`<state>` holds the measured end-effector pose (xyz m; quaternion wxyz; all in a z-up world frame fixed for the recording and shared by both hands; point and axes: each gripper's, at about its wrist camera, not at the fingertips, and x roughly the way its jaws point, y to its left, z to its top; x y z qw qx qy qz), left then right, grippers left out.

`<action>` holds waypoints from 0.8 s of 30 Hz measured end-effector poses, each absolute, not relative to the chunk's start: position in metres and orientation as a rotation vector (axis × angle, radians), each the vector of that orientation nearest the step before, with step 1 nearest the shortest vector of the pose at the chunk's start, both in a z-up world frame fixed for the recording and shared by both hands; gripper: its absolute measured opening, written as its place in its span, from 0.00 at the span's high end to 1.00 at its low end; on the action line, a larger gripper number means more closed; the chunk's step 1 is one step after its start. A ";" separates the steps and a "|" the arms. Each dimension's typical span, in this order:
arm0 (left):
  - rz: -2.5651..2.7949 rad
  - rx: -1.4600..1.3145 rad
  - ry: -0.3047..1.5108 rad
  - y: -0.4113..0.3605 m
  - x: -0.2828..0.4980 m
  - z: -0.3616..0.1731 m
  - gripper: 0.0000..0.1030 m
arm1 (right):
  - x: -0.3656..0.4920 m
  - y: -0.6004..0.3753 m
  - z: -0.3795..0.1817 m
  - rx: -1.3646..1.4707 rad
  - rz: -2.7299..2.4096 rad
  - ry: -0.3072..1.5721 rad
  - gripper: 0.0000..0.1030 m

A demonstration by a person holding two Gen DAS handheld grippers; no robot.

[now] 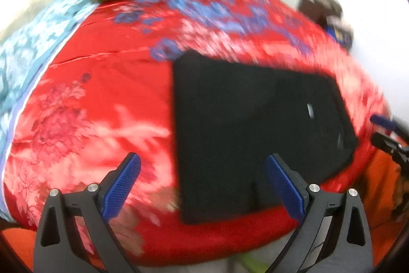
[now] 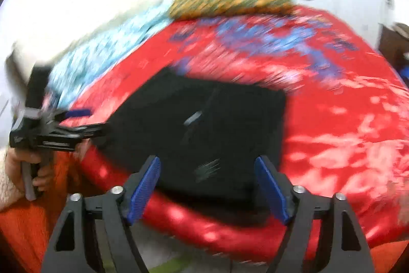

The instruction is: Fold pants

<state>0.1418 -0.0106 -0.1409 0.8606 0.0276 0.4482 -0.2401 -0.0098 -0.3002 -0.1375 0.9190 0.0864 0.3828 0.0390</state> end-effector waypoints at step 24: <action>-0.791 -0.177 1.297 -0.024 0.225 -0.220 0.23 | 0.061 -0.393 -0.228 0.734 0.376 0.990 0.12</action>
